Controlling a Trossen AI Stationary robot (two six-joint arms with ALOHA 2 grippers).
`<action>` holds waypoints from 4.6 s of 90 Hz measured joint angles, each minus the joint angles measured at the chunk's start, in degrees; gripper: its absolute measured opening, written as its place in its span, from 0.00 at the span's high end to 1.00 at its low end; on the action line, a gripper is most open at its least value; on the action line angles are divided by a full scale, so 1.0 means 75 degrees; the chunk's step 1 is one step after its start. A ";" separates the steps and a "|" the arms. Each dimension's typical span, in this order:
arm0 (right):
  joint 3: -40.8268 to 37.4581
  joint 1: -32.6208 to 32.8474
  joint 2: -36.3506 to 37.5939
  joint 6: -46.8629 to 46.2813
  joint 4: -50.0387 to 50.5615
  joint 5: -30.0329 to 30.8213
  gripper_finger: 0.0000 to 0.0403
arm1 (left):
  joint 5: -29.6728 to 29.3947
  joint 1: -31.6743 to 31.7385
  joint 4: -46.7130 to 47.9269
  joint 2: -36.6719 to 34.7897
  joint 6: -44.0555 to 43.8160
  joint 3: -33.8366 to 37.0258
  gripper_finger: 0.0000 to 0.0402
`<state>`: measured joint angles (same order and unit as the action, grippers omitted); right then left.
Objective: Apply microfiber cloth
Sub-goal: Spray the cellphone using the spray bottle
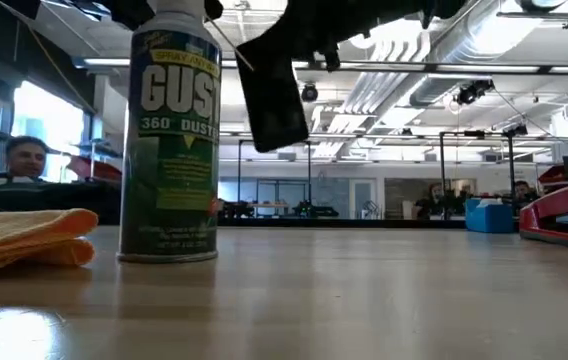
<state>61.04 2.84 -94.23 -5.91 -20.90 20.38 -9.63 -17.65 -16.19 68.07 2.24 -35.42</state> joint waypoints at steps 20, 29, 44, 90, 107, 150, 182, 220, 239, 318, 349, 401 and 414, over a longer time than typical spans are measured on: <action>-0.0003 0.0066 -0.0007 -0.0808 0.0249 -0.0029 1.00 | -0.0003 -0.0003 -0.0007 -0.0004 -0.0004 0.0000 1.00; -0.0003 0.0095 -0.0102 -0.0981 0.0328 -0.0013 1.00 | 0.0000 -0.0006 -0.0009 -0.0003 -0.0004 0.0000 1.00; -0.0006 0.0153 -0.0264 -0.1003 0.0293 0.0214 1.00 | -0.0015 -0.0003 -0.0011 -0.0003 0.0050 0.0000 1.00; 0.0285 0.0361 0.1347 0.4096 -0.0083 0.0897 1.00 | 0.0221 0.0000 -0.0018 -0.0286 -0.0434 0.0020 1.00; 0.0291 0.0805 0.1333 0.5430 0.0755 0.2295 1.00 | -0.0107 0.0019 -0.0085 -0.0845 -0.0862 0.0020 0.99; 0.0291 0.1444 0.0048 1.2336 0.0658 0.4237 1.00 | 0.1626 0.2484 0.1012 -0.2028 -0.4666 0.0003 0.80; 0.0292 0.1453 -0.0584 1.5910 -0.0200 0.4060 1.00 | 0.4122 0.4323 0.1068 -0.1862 -0.5655 0.0003 0.65; 0.0315 0.1642 -0.0587 1.6308 -0.1338 0.3416 1.00 | 0.5256 0.4280 -0.1004 -0.0667 -0.6227 -0.0002 0.57; 0.0315 0.1640 -0.0590 1.6399 -0.1367 0.3025 1.00 | 0.5478 0.4246 -0.1388 -0.0223 -0.6714 -0.0006 0.57; 0.0312 0.1677 -0.0590 1.6453 -0.1361 0.2813 1.00 | 0.6300 0.4182 -0.2913 0.0574 -0.7017 -0.0006 0.60; 0.0315 0.1744 -0.0587 1.6453 -0.1403 0.2815 1.00 | 0.6336 0.4184 -0.2871 0.0574 -0.6884 -0.0003 0.85; 0.0315 0.1849 -0.0581 1.6393 -0.1285 0.3115 0.70 | 0.6359 0.4202 -0.2911 0.0557 -0.6652 0.0003 0.96; 0.0315 0.2107 -0.0535 1.6200 -0.1347 0.3522 0.64 | 0.6376 0.4208 -0.2883 0.0377 -0.6367 0.0003 0.96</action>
<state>63.40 18.64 -98.24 115.60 -31.00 46.80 38.19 13.91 -37.81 70.90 -45.52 -35.40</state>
